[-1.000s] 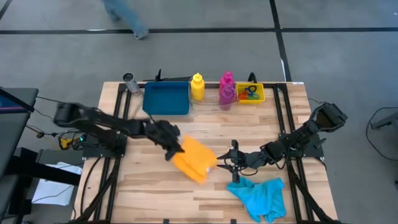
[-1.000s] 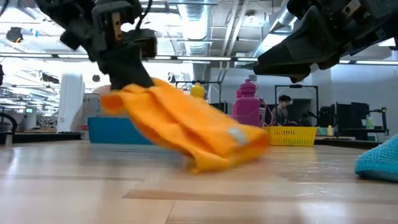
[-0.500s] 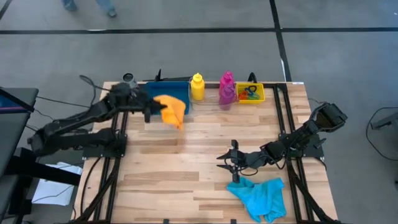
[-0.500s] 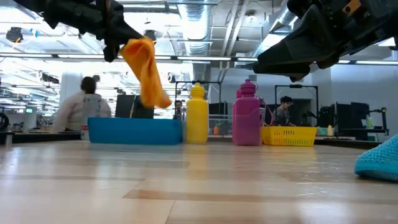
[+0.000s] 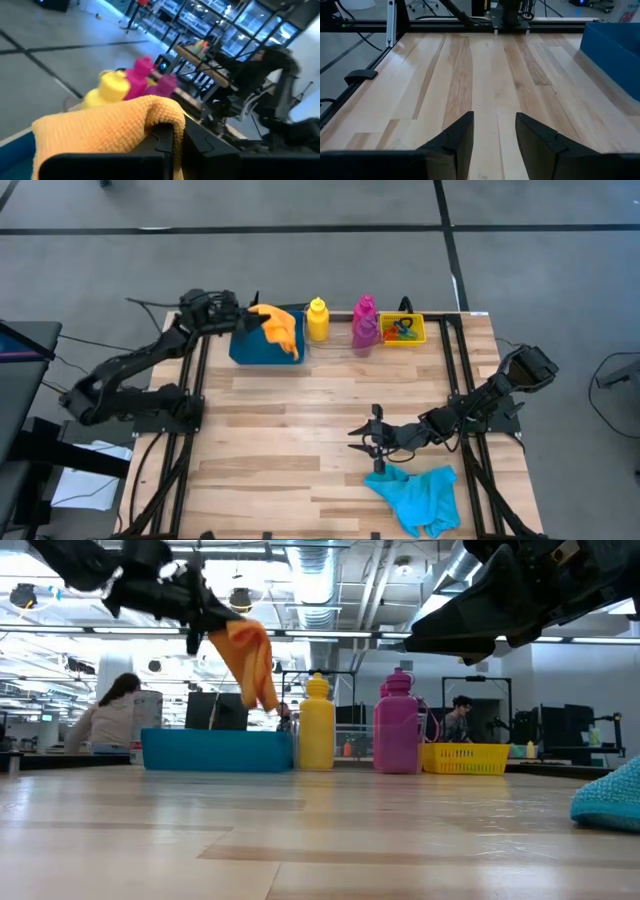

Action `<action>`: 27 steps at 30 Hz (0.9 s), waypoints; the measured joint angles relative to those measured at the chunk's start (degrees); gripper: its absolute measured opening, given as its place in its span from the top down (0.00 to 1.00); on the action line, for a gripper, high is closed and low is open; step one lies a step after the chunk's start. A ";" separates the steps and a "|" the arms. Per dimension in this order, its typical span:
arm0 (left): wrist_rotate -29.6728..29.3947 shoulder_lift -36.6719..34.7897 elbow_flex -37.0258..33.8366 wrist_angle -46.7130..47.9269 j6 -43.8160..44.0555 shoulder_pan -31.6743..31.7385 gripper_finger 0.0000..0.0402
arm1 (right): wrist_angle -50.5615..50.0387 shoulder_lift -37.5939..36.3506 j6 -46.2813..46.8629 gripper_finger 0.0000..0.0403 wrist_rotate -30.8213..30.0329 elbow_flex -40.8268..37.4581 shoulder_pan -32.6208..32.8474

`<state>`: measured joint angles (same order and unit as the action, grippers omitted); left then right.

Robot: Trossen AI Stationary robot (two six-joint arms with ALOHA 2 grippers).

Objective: Pick & Place Sports Items
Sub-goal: Put the orange towel into the blue bin

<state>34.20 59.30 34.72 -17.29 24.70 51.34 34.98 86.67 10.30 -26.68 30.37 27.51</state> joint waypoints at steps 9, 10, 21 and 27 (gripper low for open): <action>0.23 14.83 0.00 -2.16 -1.82 2.18 0.99 | -0.02 0.00 -0.36 0.66 0.02 0.00 0.00; 0.21 16.15 0.00 -2.13 -1.89 2.59 0.99 | -0.02 0.00 -0.36 0.66 0.02 0.00 0.00; -1.47 21.96 0.00 7.78 -8.49 7.33 0.99 | -0.09 0.00 0.48 0.66 0.90 0.00 0.24; -16.75 20.10 0.04 17.85 -16.92 7.91 0.98 | -0.13 0.00 2.82 0.66 0.92 0.00 0.21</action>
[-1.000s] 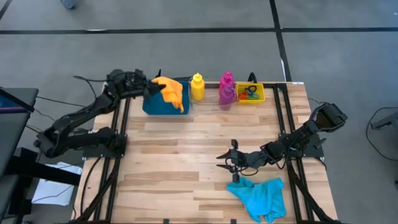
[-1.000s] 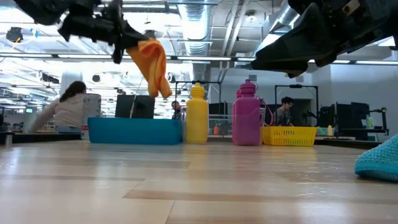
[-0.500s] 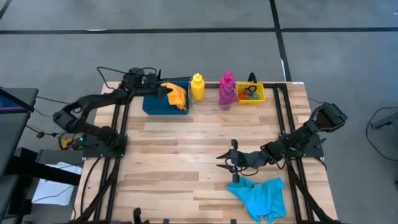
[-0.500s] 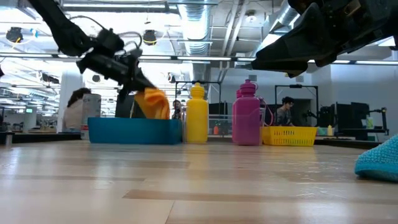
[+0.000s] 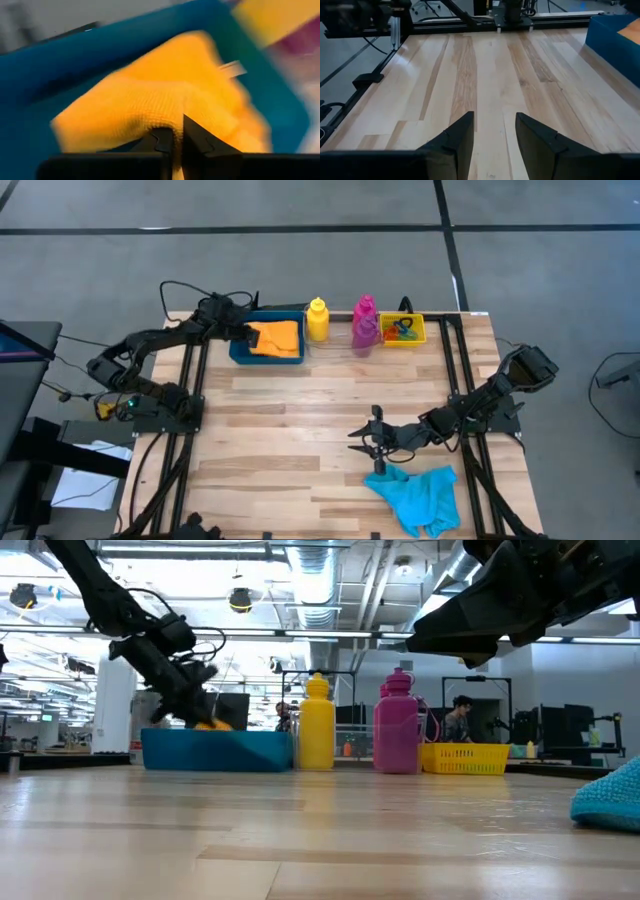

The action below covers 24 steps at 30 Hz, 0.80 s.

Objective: Pick & Place Sports Items
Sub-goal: Put the orange towel into the blue bin

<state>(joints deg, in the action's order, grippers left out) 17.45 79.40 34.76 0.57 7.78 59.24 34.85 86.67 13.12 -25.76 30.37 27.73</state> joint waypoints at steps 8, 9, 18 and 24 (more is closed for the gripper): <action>-13.05 -0.29 0.00 9.45 -3.10 -0.53 0.83 | 0.00 0.00 0.30 0.66 0.00 0.00 0.00; -12.97 -0.29 0.00 9.67 -3.02 -0.74 0.81 | 0.00 0.00 0.38 0.66 0.00 0.00 0.00; -13.03 -0.29 0.00 10.69 -2.86 -2.97 0.61 | -0.02 0.00 0.38 0.66 0.00 0.00 0.00; -12.74 -1.22 0.00 13.75 -0.38 -5.88 0.50 | -0.02 0.00 0.38 0.66 0.00 0.00 0.00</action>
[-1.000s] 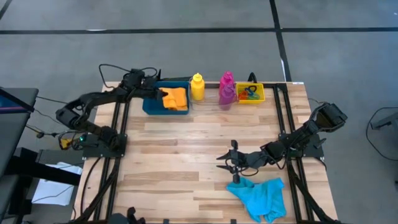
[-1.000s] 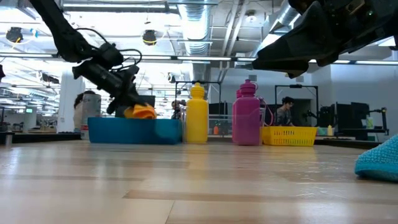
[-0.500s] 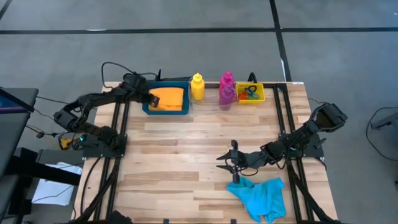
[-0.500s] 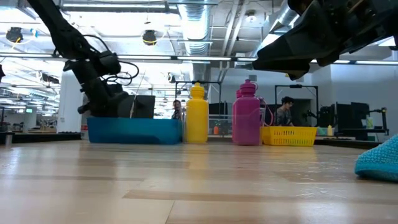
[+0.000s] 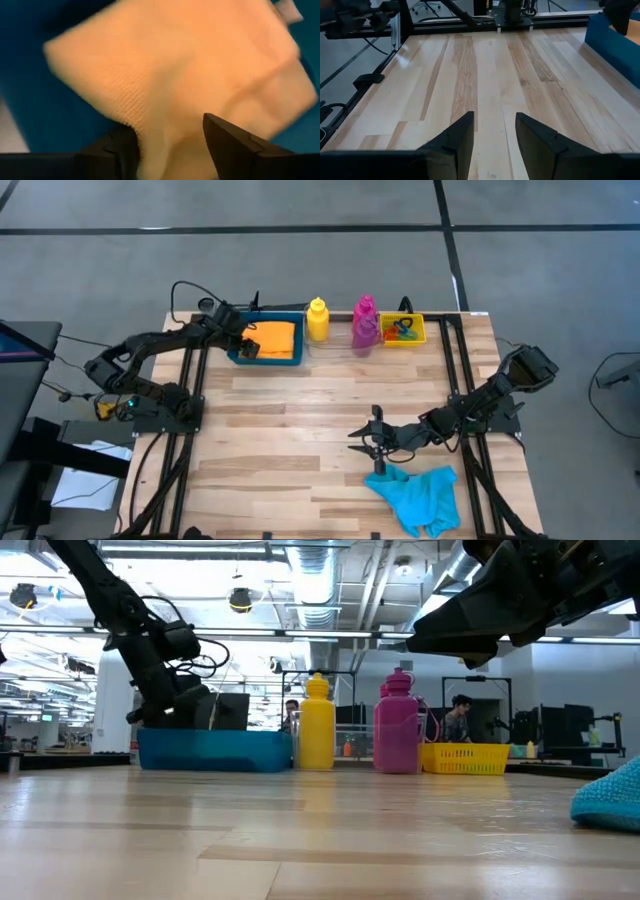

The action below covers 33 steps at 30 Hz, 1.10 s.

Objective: Pick & Place Sports Items
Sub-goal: Put the orange towel into the blue bin, then fold the blue towel

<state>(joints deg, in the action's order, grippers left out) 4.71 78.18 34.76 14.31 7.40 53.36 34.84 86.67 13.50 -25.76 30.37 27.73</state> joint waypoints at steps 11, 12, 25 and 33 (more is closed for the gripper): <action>-13.92 -12.91 0.00 1.39 -3.96 -6.46 0.43 | 0.01 0.00 0.00 0.66 -0.31 0.00 0.00; -15.33 -14.23 0.00 1.52 -3.98 -6.85 0.43 | 0.01 0.00 0.00 0.66 -0.31 0.00 0.00; -0.79 -19.74 -0.02 -0.82 12.23 -9.98 0.42 | -0.12 0.00 -0.21 0.66 -0.46 0.00 0.00; 8.67 -16.15 -0.02 -22.12 14.90 -27.68 0.45 | -0.04 0.00 -0.21 0.66 -0.46 0.00 0.01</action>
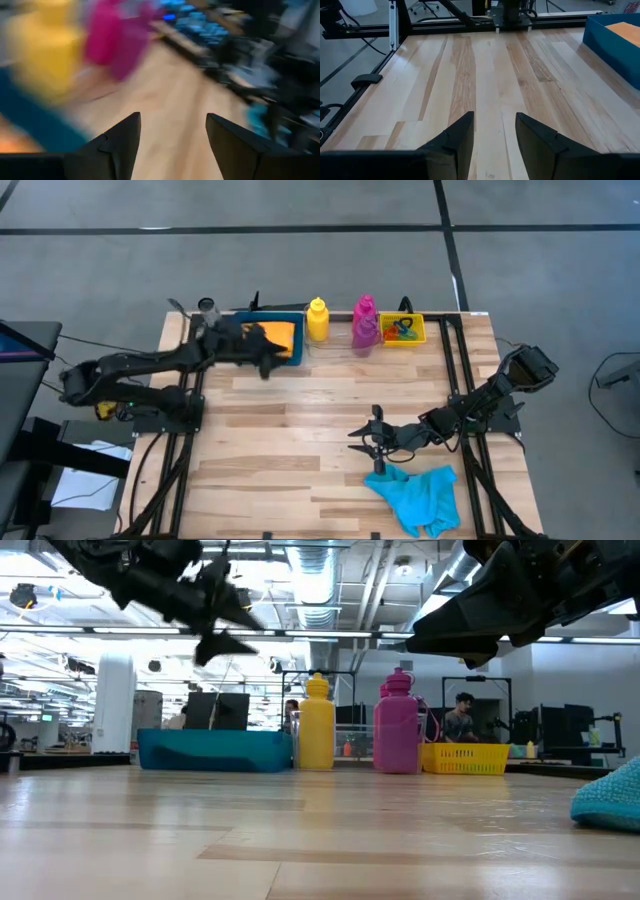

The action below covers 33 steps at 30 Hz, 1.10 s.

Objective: Pick & Place Sports Items
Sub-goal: Fold the blue towel

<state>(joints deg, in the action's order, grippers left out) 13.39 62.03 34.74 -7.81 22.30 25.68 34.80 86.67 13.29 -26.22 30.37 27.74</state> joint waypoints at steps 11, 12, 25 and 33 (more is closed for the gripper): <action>-0.01 14.40 0.02 -26.17 -14.21 -26.79 0.49 | 0.10 0.00 -1.38 0.66 0.00 0.00 -0.20; -0.21 16.13 0.02 -26.96 -14.97 -28.03 0.49 | 0.12 0.00 -1.76 0.66 -0.06 0.00 -0.39; -10.05 37.65 0.00 -38.85 -17.57 -31.31 0.49 | -0.42 0.00 2.13 0.66 -12.20 0.00 -6.35; -10.93 45.33 0.04 -46.89 -17.31 -29.29 0.50 | -4.61 -0.06 7.47 0.66 -14.83 0.02 -4.89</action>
<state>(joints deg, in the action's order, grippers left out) 2.46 107.36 34.78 -54.70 4.99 -3.61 30.18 86.61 20.76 -41.05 30.39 22.85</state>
